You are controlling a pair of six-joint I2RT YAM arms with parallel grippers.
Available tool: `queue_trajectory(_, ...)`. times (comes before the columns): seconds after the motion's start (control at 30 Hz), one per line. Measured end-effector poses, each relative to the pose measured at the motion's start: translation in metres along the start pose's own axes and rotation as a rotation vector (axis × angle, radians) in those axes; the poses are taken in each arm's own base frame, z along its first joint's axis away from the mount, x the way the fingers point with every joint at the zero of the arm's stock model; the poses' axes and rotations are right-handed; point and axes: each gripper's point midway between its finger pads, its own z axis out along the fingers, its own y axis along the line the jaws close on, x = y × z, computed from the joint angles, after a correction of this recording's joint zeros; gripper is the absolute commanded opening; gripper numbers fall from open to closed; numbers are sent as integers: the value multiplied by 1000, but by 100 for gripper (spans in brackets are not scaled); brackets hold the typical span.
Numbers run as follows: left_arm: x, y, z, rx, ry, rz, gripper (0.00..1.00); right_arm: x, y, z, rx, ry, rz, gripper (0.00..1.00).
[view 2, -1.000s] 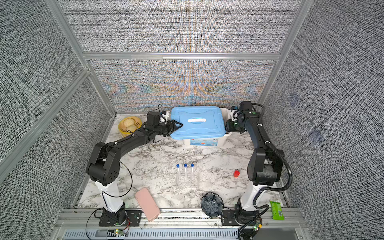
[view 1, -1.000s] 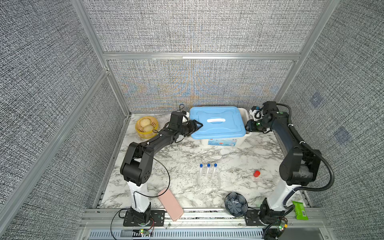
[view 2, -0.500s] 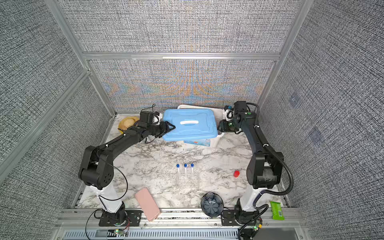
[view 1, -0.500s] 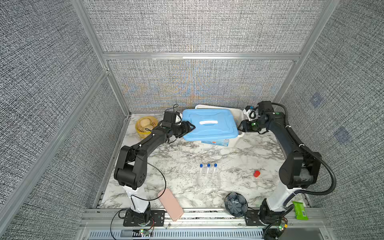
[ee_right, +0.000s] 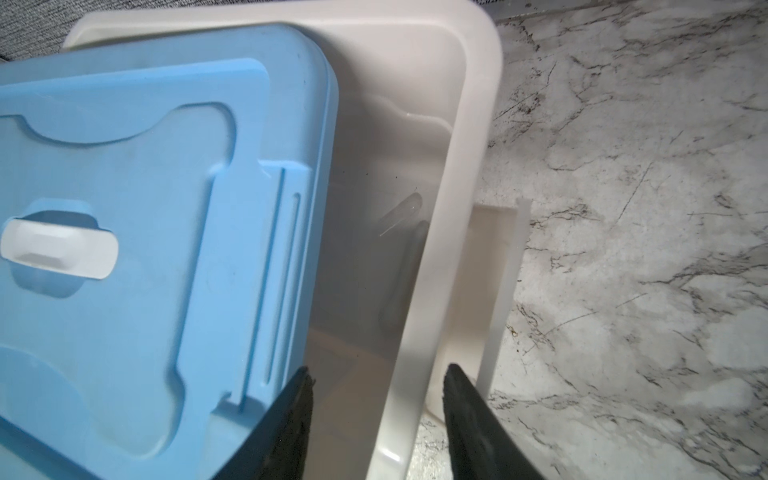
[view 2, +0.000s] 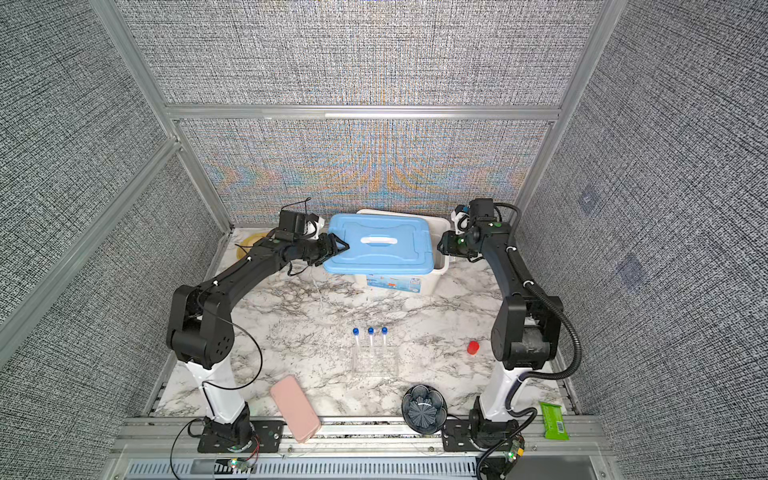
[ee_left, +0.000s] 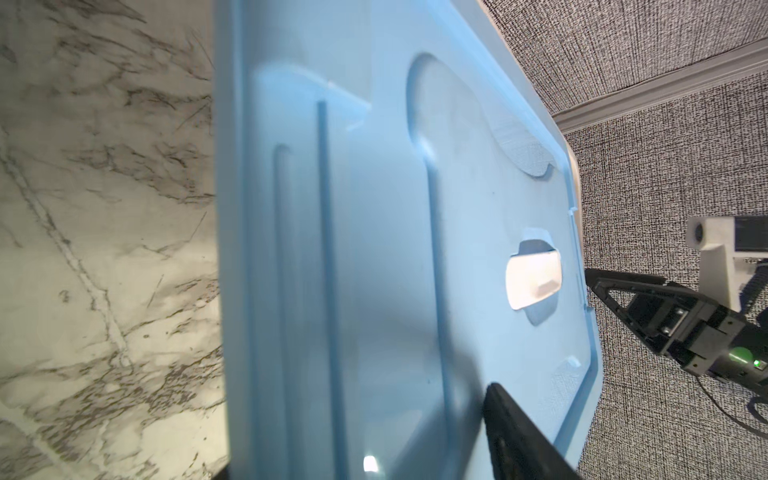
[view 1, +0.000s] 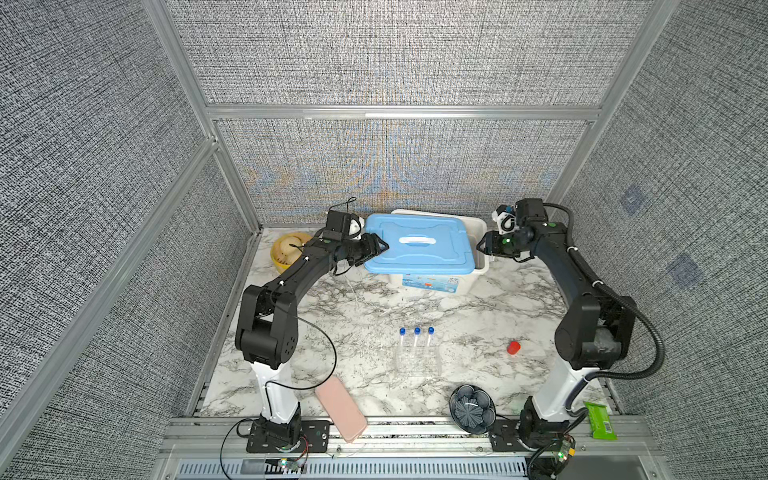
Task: Organize the chemistry lab equipment
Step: 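Lower the blue lid onto the white bin with both grippers holding opposite edges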
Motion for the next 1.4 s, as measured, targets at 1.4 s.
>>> queue_trajectory(1.4, -32, -8, 52, -13, -42, 67, 67, 6, 11, 3, -162, -46, 132, 71)
